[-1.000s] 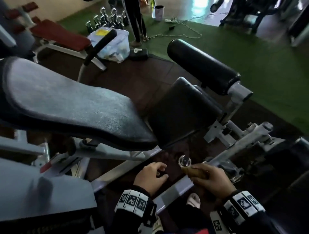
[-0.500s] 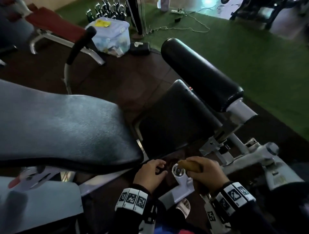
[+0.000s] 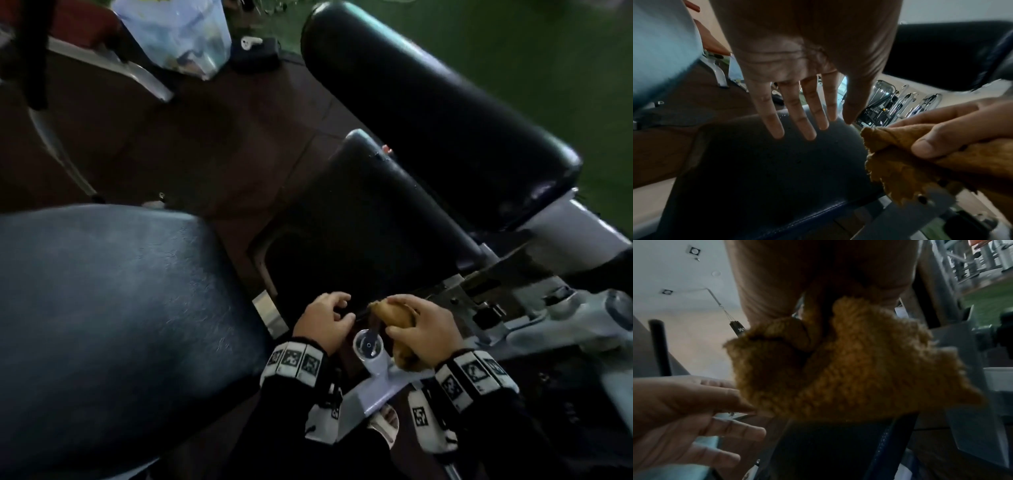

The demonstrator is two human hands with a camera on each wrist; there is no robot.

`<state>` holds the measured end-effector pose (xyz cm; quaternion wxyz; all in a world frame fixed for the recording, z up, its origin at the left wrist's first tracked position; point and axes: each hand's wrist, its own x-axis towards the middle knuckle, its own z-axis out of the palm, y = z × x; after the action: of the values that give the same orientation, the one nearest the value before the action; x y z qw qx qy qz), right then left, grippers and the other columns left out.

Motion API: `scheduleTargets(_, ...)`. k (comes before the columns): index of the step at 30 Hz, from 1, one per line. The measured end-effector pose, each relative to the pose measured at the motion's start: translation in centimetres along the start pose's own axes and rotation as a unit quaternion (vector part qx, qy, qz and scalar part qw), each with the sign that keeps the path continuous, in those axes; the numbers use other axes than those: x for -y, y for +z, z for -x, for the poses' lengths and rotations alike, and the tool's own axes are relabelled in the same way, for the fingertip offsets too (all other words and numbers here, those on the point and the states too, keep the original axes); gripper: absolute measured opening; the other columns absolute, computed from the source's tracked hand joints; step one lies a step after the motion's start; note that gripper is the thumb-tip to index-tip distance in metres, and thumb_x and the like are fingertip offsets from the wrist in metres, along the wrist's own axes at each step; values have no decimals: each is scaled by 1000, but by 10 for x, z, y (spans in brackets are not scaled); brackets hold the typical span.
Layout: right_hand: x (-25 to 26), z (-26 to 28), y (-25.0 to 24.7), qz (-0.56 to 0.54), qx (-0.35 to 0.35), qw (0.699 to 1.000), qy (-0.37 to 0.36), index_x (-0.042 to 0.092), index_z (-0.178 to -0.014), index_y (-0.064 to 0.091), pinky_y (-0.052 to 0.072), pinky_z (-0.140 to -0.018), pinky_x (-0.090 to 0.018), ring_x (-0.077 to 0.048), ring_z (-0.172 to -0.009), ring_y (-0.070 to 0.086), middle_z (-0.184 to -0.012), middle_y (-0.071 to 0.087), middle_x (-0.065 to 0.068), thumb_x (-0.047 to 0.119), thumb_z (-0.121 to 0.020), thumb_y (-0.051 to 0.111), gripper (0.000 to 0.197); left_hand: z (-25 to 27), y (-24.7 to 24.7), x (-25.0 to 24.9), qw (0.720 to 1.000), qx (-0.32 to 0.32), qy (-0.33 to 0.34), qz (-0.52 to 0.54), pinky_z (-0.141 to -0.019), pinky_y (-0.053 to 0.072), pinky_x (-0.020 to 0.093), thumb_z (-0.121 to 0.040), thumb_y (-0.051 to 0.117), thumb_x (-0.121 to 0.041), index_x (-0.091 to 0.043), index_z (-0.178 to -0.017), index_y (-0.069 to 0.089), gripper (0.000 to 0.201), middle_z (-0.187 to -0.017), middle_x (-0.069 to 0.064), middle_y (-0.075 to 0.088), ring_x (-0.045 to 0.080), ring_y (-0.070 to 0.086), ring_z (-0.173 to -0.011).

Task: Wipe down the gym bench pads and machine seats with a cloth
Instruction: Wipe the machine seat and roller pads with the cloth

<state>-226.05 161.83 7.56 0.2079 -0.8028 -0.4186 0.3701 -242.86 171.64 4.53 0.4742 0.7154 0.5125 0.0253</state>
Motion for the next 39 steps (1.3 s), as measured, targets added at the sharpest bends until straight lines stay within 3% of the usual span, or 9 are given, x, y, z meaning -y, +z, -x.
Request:
scheduleTargets(6,-18,-68,33,-28,-37,998,40,35,-113,63,47,-84,-20,-8,-93,60,-103,64,5,14,-65,75,53,-93,13,39,998,8,-34,-47,-97,45,32,-86,63,-24,-23,-129,54,44,-131,-4,50,15,54,-113)
scheduleTargets(12,-29,-119,55,-22,-118,993,0,19,-112,67,27,-81,6,-7,-96,55,-105,59,4,6,-62,76,52,-148,9,75,992,11,-60,-111,-106,39,35,-87,61,-21,-24,-142,40,59,-152,-4,27,18,36,-134)
scheduleTargets(17,-40,-136,71,5,-178,983,-44,9,-118,64,29,-104,-24,-22,-121,47,-127,53,-10,1,-66,75,53,-160,8,106,986,7,-83,-147,-112,31,43,-87,65,-29,-31,-149,24,74,-160,-6,4,18,16,-144)
scheduleTargets(19,-47,-137,79,45,-167,982,-74,4,-121,61,19,-111,-41,-34,-132,35,-134,48,-19,-3,-67,74,56,-160,9,116,981,27,-89,-168,-113,27,48,-86,66,-34,-36,-150,14,83,-160,-8,-6,17,5,-147)
scheduleTargets(21,-57,-134,88,135,-114,983,-53,9,-131,52,-2,-110,-57,-34,-142,16,-147,34,-15,1,-71,71,63,-161,11,125,980,54,-90,-167,-114,23,54,-82,70,-35,-41,-149,4,94,-158,-10,-15,16,-5,-147)
scheduleTargets(23,-67,-129,99,243,-77,967,-20,21,-143,33,-17,-107,-56,-22,-144,-4,-155,10,2,12,-79,62,71,-162,14,130,982,68,-86,-156,-112,21,58,-78,74,-36,-43,-148,-3,104,-156,-12,-23,17,-12,-146)
scheduleTargets(29,-73,-136,108,345,-61,936,33,34,-145,-12,-15,-115,-45,-15,-139,-28,-153,-22,12,47,-86,8,64,-164,23,140,987,76,-70,-122,-107,17,67,-75,77,-36,-43,-146,-12,114,-148,-16,-34,20,-21,-143)
scheduleTargets(34,-56,-186,119,350,-114,929,-23,32,-148,1,-19,-113,-37,-18,-141,-21,-155,-12,8,49,-94,17,59,-167,25,144,989,85,-67,-105,-105,14,69,-74,78,-35,-42,-145,-14,116,-144,-18,-38,21,-24,-142)
scheduleTargets(39,-47,-188,161,353,-105,914,-168,22,-145,32,10,-116,-47,-33,-142,13,-154,24,-5,33,-92,39,54,-167,27,144,991,75,-63,-92,-104,13,71,-75,78,-34,-44,-144,-12,114,-140,-21,-38,20,-24,-142)
